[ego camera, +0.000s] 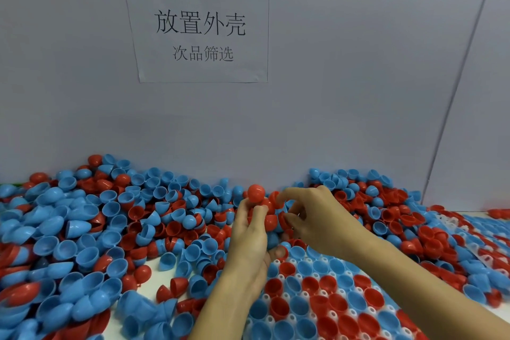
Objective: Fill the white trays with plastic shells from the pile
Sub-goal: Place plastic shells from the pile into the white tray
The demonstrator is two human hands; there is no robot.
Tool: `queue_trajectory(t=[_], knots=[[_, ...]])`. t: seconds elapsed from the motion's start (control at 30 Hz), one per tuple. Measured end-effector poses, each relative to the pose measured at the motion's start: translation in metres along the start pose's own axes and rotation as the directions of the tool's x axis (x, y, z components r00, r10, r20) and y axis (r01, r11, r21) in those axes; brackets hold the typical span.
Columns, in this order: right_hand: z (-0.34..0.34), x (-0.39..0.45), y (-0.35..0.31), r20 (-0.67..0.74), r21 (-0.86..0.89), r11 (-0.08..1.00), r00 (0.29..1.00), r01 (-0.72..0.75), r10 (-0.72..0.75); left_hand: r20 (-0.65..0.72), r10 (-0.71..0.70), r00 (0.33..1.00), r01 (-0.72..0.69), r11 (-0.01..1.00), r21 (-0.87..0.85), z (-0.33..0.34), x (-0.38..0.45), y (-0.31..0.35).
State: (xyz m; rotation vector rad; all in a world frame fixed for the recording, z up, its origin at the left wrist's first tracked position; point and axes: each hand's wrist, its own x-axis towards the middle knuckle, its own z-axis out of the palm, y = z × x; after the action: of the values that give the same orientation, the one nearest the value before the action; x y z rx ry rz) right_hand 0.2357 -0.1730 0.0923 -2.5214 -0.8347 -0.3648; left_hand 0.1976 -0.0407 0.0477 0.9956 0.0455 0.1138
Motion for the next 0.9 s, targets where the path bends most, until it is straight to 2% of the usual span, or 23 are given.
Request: queue_trajectory(t=[0.27,0.43,0.57,0.67,0.8,0.9], knots=[[-0.038,-0.012,0.035,-0.107,0.086,0.987,0.983,-0.139,0.148,-0.061,-0.001,0.998,-0.003,0.998,-0.070,-0.006,0.005,0.003],[-0.054,-0.038,0.089,0.009,-0.138,0.951,0.960,-0.276,0.280,-0.046,0.014,0.999,-0.017,0.997,-0.073,-0.008,0.005,0.004],[-0.044,-0.057,0.121,0.116,-0.336,0.886,0.919,-0.319,0.376,-0.043,0.010,0.999,-0.013,0.998,-0.068,-0.004,0.003,0.004],[-0.029,-0.064,0.131,0.175,-0.396,0.860,0.892,-0.323,0.416,-0.050,0.002,0.999,-0.005,0.998,-0.060,-0.003,0.002,0.005],[-0.011,-0.065,0.134,0.183,-0.491,0.828,0.898,-0.269,0.400,-0.062,0.012,0.998,-0.014,0.999,-0.036,-0.002,0.002,0.005],[-0.004,-0.064,0.137,0.190,-0.479,0.836,0.898,-0.268,0.397,-0.070,0.016,0.997,-0.018,0.999,-0.029,-0.002,0.002,0.005]])
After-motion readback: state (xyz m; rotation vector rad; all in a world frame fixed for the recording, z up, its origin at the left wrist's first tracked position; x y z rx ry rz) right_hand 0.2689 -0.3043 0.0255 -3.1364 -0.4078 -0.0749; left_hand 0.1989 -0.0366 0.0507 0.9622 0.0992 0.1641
